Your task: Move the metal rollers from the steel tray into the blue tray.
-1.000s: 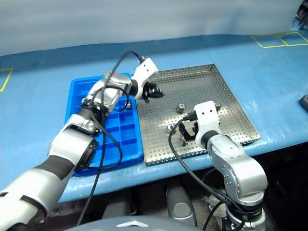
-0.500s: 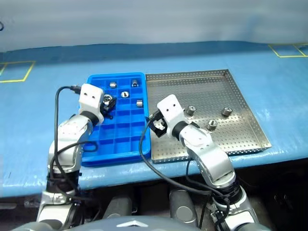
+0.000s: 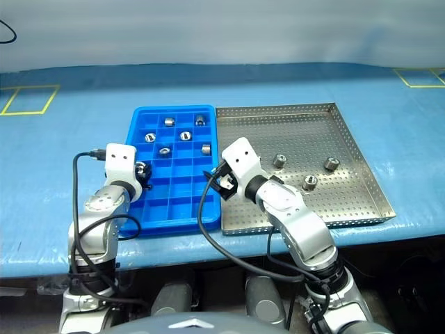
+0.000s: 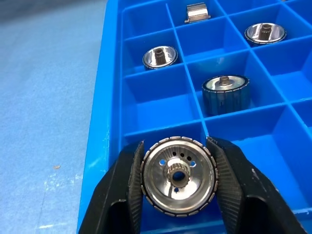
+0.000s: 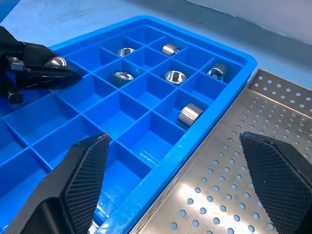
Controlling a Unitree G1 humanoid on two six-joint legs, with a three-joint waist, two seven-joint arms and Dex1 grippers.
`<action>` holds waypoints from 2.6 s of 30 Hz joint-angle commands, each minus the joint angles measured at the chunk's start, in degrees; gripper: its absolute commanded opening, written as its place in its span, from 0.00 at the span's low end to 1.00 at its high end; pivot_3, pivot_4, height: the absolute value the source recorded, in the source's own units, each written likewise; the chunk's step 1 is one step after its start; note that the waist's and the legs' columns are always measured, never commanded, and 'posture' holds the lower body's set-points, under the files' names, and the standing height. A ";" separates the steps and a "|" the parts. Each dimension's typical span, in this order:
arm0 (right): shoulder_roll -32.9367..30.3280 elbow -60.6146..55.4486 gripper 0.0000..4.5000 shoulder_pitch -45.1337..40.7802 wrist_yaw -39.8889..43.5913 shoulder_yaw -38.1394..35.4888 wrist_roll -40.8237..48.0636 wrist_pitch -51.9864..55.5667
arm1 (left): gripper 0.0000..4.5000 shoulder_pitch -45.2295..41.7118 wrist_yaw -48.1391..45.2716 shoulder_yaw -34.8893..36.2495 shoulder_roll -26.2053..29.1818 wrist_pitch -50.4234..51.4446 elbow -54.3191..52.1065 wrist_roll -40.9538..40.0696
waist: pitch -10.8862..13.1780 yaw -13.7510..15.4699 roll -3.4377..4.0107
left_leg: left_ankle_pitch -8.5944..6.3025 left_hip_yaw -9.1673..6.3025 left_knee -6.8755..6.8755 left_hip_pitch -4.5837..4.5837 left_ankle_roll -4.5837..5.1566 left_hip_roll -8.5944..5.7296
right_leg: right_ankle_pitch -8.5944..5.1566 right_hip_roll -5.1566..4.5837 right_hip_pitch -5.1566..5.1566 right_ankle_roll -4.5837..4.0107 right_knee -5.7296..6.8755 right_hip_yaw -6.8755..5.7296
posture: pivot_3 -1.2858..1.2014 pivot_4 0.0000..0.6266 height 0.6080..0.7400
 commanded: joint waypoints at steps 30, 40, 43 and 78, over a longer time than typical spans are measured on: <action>-4.82 -20.18 1.00 18.87 -5.44 -20.64 0.77 5.69 | 0.96 -28.49 -37.28 -31.19 -1.82 -15.56 37.70 -11.04 | 0.06 -5.89 -0.04 | -0.05 0.08 -0.26 0.34 0.03 -0.01 | -0.33 0.04 0.31 -0.35 -0.20 0.12 | 0.42 0.24 1.00; -4.66 -18.55 1.00 16.62 -5.34 -20.15 1.09 5.49 | 0.46 -25.09 -34.18 -30.62 0.45 -13.61 33.57 -7.70 | 0.06 -7.21 -0.03 | -0.05 0.01 -0.33 0.36 0.03 0.00 | -0.34 0.05 0.30 -0.34 -0.20 0.11 | 0.43 0.24 1.00; -4.30 -17.70 1.00 15.73 -5.14 -18.89 1.36 5.33 | 0.37 -21.99 -31.95 -24.01 0.38 -15.02 27.19 -10.69 | 0.08 -7.14 -0.02 | -0.05 0.01 -0.45 0.37 0.03 0.03 | -0.34 0.06 0.25 -0.35 -0.20 0.13 | 0.44 0.24 1.00; 0.19 -0.36 1.00 -2.10 5.55 2.23 1.77 -0.58 | 0.37 10.60 -3.50 -3.86 4.52 5.50 -18.84 -11.75 | 0.28 2.80 -0.32 | -0.06 -0.13 -0.60 0.35 -0.04 0.06 | -0.42 -0.02 0.34 -0.53 -0.51 -0.17 | 0.52 0.24 1.00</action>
